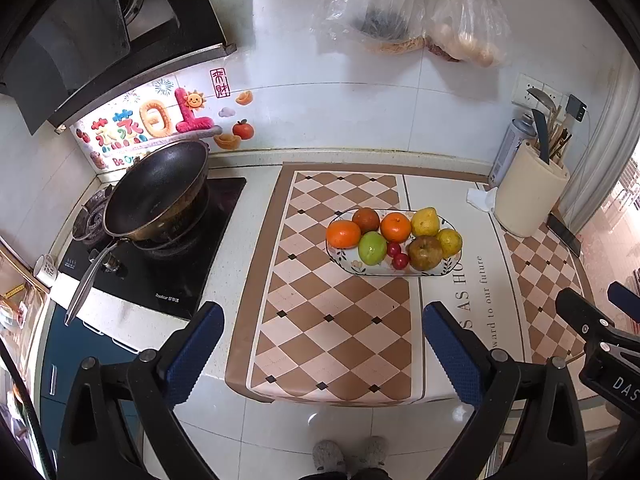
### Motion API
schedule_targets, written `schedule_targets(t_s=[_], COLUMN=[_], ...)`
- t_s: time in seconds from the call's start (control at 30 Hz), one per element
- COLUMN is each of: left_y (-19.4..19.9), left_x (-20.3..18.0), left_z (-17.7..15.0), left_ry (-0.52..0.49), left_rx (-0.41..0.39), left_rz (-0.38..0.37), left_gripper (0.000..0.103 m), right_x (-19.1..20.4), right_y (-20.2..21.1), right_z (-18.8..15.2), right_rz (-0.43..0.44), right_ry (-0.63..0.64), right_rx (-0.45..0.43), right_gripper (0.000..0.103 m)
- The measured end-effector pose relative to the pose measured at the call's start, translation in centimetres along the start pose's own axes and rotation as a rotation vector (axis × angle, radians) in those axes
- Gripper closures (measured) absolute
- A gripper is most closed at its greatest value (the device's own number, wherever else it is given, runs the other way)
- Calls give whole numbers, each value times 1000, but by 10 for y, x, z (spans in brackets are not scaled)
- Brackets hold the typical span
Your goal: Organize fruits
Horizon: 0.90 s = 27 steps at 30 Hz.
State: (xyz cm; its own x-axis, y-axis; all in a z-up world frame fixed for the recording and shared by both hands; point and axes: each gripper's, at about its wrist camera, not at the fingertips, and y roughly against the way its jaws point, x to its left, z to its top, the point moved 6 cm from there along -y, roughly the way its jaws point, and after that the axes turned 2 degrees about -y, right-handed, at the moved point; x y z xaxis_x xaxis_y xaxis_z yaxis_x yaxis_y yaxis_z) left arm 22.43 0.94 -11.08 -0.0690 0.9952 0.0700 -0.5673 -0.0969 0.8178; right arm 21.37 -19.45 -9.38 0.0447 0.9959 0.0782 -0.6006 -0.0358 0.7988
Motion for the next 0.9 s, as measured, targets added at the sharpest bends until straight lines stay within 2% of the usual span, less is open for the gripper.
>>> schedule_targets(t_s=[0.9], left_y=[0], left_x=[-2], left_z=[-6], left_ry=[4], left_rx=[-1], left_rz=[-12], left_gripper=[1], right_x=[-5], right_y=[3], right_z=[-9], right_rz=[-17], right_ry=[-8], right_rx=[1], right_gripper=[3])
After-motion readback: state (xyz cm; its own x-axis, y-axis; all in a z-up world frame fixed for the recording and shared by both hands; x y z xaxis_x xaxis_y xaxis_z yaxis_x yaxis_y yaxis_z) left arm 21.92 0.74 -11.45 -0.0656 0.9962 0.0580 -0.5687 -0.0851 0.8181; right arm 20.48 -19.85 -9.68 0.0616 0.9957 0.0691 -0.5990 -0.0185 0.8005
